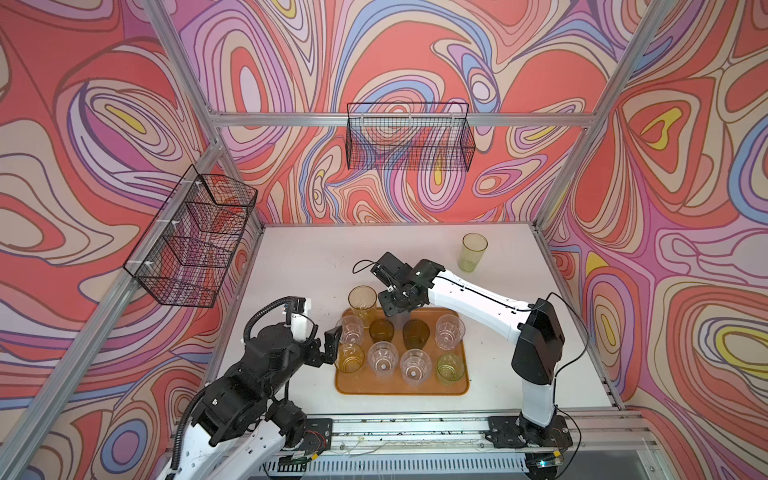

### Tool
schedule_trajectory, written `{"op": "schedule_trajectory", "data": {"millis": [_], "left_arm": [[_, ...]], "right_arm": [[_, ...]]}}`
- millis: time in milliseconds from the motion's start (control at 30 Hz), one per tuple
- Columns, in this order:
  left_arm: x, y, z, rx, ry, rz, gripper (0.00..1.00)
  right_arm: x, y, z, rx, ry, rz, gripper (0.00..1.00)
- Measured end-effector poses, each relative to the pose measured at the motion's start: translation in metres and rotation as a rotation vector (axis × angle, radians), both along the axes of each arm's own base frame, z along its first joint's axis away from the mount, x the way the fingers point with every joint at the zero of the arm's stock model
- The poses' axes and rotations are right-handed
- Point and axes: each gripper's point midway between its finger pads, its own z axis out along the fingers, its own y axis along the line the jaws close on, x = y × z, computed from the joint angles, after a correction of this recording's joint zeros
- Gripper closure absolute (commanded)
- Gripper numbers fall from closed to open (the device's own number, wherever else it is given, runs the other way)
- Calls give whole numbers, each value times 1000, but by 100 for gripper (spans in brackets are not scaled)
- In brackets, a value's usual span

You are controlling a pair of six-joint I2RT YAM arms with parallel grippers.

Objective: Place the glasses into the tray
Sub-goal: 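Lower the blue glass upright onto the tray and open the right gripper, then move the right gripper over the green glass while the left arm shifts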

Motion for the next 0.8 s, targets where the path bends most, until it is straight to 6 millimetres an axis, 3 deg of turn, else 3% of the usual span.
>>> {"op": "schedule_trajectory", "data": {"millis": [233,433,500,667,800], "left_arm": [[0,0,0,-1,0,-1,0],[3,-6,-5,-30,44,3,0],[5,-13,-9,-40,75,-11,0],[10,-32,-21,-63,166,-59,0],[16,-44,-24,-75,211,-79,0]], "right_arm": [[9,-19,26,-43,-94,-49,4],[17,-44,78,77,-190,-107,2],[29,-67,86,129,-192,-162,1],[66,-166,85,159,-213,-394,2],[77,-210,83,175,-220,-490,4]]}}
